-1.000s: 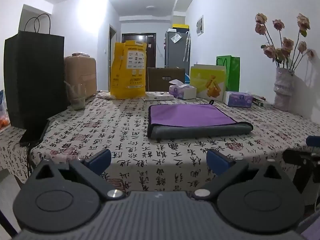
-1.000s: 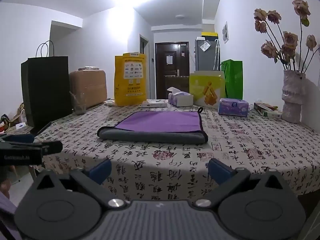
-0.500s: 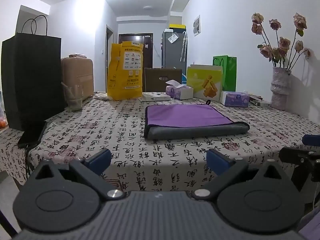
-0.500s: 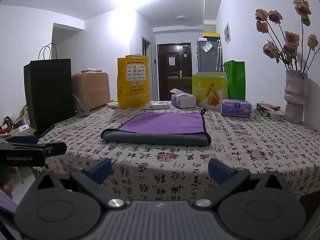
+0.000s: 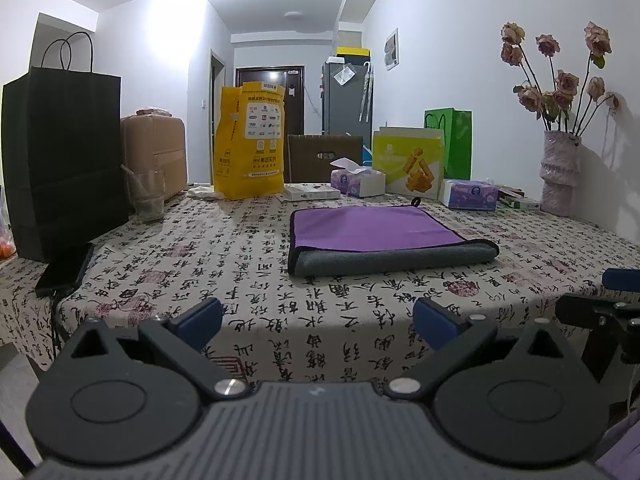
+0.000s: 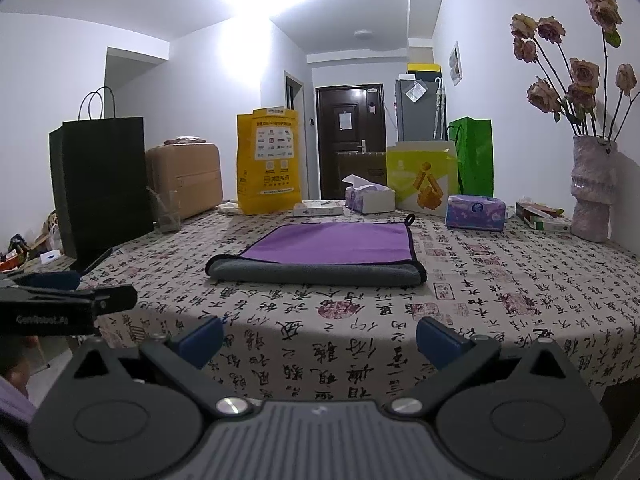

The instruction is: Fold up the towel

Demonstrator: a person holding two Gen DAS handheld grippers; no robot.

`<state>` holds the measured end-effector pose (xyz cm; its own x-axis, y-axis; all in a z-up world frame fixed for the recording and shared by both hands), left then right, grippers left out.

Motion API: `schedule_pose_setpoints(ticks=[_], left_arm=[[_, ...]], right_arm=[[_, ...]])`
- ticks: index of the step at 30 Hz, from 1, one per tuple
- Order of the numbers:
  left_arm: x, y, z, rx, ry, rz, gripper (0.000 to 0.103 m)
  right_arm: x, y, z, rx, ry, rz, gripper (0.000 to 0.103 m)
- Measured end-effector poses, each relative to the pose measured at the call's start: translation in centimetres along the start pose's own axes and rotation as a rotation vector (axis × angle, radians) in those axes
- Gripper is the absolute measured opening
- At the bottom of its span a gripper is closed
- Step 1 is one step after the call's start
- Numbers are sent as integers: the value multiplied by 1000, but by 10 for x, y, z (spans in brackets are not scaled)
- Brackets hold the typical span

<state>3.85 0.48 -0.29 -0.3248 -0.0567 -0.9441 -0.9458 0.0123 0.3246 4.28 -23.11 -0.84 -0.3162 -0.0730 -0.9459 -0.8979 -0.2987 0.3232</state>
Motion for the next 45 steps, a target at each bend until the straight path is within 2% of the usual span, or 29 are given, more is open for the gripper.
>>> schedule_pose_setpoints(ticks=[45], left_arm=[[4,-2,-2,1,-7,6,103]], right_arm=[[0,-2,-5,13,-11,3,103]])
Point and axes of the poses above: each gripper's, at about its wrist camera, not at the fingertips, and y roughly against the way its jaws point, z to its left, x to its underside, the point moved 3 cm from there along -y, roughly the way its jaws point, and after that the axes turned 4 degrees about y, right-handed, at the moved point
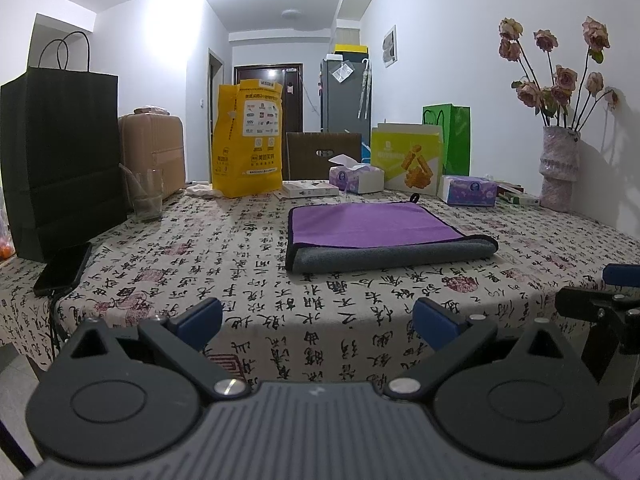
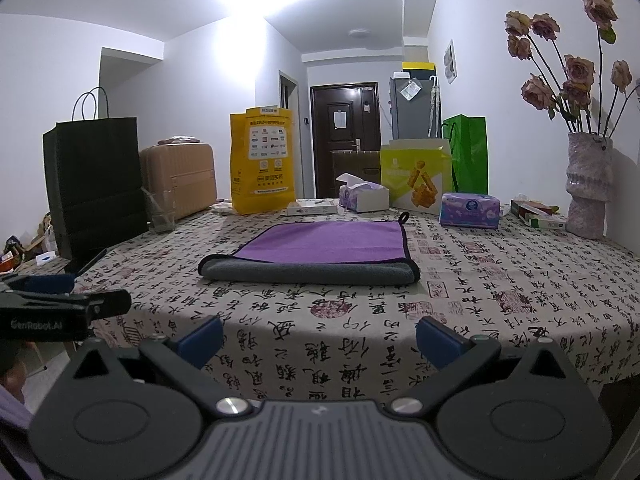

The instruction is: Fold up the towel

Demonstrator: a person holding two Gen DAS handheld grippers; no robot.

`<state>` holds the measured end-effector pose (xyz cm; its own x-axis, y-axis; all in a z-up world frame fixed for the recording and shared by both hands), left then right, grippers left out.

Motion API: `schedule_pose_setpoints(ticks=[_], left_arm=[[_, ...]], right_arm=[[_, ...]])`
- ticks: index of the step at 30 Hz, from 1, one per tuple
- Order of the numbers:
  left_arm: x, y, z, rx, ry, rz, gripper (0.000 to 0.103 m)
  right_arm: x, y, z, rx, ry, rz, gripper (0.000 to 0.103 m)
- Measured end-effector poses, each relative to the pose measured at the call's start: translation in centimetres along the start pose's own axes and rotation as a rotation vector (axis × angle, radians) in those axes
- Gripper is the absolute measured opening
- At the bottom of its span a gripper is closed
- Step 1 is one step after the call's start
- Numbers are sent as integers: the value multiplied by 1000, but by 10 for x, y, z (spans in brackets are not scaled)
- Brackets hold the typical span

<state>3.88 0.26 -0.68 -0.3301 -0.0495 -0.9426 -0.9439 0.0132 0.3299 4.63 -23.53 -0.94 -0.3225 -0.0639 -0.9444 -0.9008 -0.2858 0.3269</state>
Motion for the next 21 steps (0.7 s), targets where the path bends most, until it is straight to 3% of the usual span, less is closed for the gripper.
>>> schedule_pose_setpoints(ticks=[21], left_arm=[[3,-2,-1,-1,-4,17,103]], right_arm=[[1,-1,-1,6,-3,0,103]])
Point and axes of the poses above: each gripper's, at about its wrist camera, not at the fingertips, and y roughly against the way its jaws point, z to its left, x to its underside, the point moved 3 cm from there along -y, roughly the way its jaws point, and after that the axes turned 4 degrees about y, right-handed, at the moved point
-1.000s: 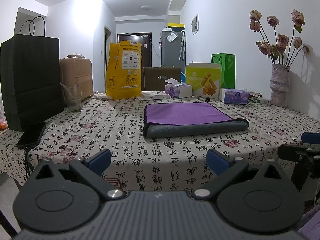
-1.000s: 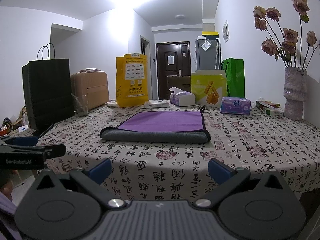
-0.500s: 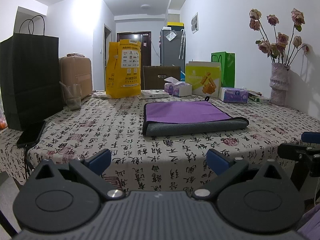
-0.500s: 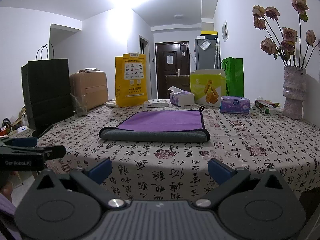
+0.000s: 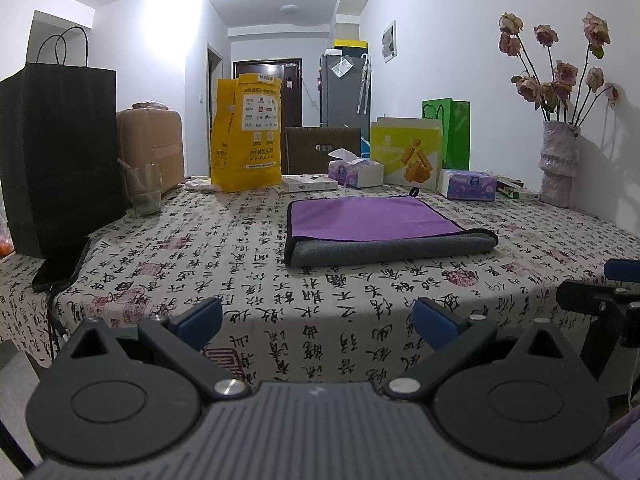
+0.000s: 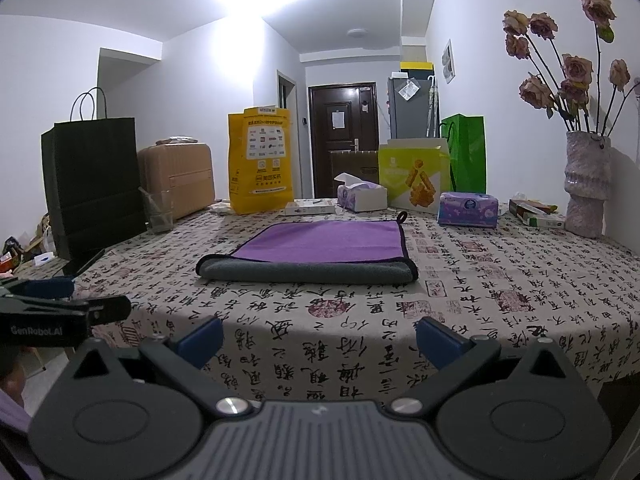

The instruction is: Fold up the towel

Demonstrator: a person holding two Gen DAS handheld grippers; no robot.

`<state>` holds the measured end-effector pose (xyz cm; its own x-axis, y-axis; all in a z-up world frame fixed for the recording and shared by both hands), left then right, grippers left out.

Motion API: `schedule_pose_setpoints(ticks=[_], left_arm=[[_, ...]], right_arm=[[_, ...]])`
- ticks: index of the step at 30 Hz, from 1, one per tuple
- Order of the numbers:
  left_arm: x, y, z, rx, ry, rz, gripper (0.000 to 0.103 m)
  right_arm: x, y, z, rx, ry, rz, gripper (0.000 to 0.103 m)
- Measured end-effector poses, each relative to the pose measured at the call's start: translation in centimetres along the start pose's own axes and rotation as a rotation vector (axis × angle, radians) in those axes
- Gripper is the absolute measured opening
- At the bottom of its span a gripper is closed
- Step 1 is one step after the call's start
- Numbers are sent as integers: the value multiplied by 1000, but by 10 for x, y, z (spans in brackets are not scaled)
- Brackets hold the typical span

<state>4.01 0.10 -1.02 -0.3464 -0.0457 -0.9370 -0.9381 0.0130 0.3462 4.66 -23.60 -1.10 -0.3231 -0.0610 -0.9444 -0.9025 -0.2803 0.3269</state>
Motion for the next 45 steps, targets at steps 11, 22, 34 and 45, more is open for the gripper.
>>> schedule_pose_setpoints(ticks=[11,22,34,45], left_arm=[[11,-13,4,-20,-5,44,103],[10,-50,10,-31,30,87,103],[-14,-108,7,3,41,120,101],[-61,-180,17,64,10,157,61]], right_arm=[[5,-7,-1,5,-4,-19,103],[2,-43,-21,77,-9,-70,103],[-14,-87,-34,37,86,-59,96],[-39,-151,-76,9,93,19,68]])
Point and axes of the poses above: each gripper's, at about its wrist camera, not at the fingertips, and y roughly against the way its jaws point, z to its left, x to its underside, the point moved 3 cm from there along -y, roughly the way its jaws point, and after that the axes turned 4 degrees about y, right-handed, at the moved point
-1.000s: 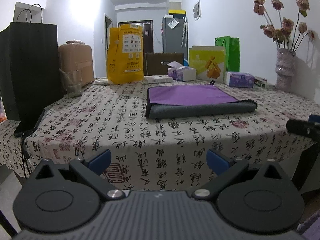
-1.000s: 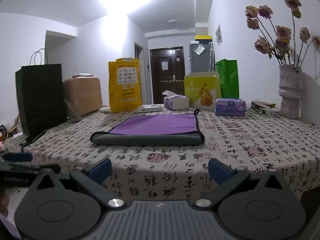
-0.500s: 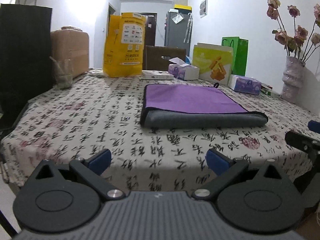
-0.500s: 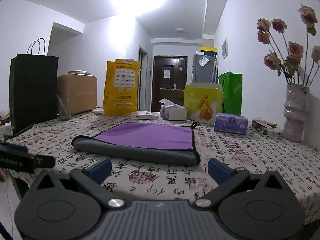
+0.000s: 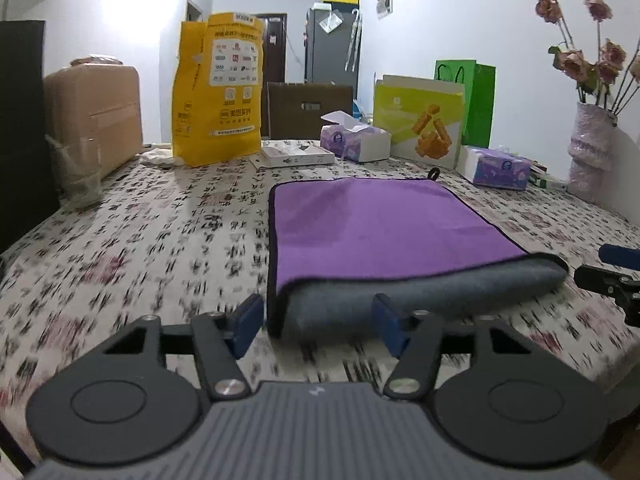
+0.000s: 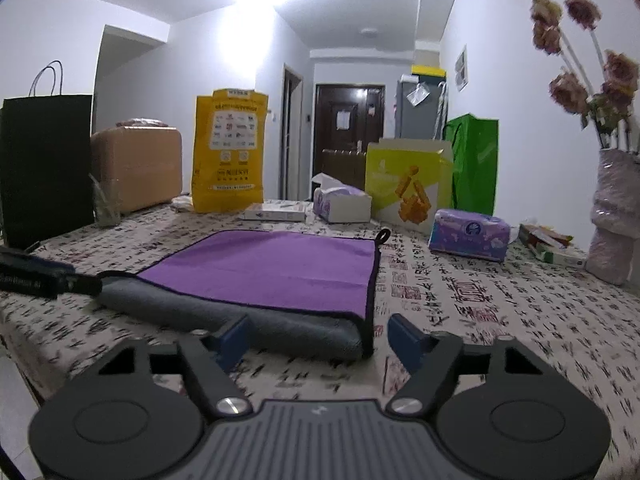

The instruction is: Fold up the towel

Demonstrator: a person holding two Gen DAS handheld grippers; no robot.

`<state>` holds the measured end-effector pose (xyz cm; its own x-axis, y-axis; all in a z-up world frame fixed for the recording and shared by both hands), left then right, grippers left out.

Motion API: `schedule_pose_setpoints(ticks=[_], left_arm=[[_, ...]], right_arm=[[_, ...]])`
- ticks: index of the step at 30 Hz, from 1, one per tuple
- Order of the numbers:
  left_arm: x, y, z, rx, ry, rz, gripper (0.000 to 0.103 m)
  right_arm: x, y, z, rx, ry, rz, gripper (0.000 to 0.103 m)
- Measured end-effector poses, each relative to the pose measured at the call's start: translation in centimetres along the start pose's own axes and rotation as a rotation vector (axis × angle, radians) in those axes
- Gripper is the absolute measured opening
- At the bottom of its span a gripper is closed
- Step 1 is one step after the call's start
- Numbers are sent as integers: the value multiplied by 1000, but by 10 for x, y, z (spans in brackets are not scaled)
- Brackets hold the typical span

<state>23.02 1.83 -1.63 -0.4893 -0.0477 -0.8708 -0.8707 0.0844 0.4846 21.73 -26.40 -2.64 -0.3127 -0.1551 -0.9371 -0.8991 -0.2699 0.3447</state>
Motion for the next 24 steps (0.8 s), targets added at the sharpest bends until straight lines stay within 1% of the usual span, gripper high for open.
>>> schedule_pose_setpoints(ticks=[2,5,7,8,11,12,13,14,15,17,18,19,20,21,24], left_arm=[[-8,-12,3,9,-11,20,60],[-13,-27,6,30,-7,69,56],[-12,-36,8,45,4,105,50],[-12,-39,8,52,8,119,50],[-10,-43,10,58,11,136,44],[-9,-44,10,60,11,146,40],[-9,-44,11,61,7,154,38],[-8,-45,11,60,3,161,37],[-7,-45,12,58,2,168,34],[-7,-45,13,63,1,171,25],[-7,-44,13,61,0,172,15],[-8,-44,13,60,-3,176,11],[-10,-44,13,60,-12,182,10],[-12,-44,12,55,-25,183,6],[-21,-42,9,59,-56,156,6]], right_arm=[[-4,-14,-9,-12,-5,25,58],[-7,-34,-24,-36,-50,71,50],[-7,-45,-31,-53,-71,96,48],[-7,-49,-34,-61,-74,110,47],[-5,-60,-39,-100,-84,147,44],[-5,-63,-40,-122,-92,161,42],[-4,-65,-40,-144,-99,174,36],[-3,-66,-40,-161,-99,187,27],[-3,-68,-39,-172,-95,199,24],[-3,-71,-38,-170,-77,216,11],[-3,-71,-38,-170,-69,221,8],[-4,-72,-38,-167,-61,221,6],[-5,-72,-37,-160,-51,218,5],[-7,-72,-36,-153,-37,215,5],[-13,-72,-33,-146,2,205,4]])
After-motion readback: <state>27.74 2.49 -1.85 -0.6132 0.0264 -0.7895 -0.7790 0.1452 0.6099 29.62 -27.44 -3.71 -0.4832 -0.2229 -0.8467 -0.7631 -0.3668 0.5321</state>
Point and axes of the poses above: each gripper's, at about its wrist camera, not at the fingertips, and y roughly against the way its jaws point, z to its left, x to its underside, the point moved 3 cm from there along -y, roughly the way its jaws point, and after that the axes turned 4 degrees about y, right-handed, at the moved point
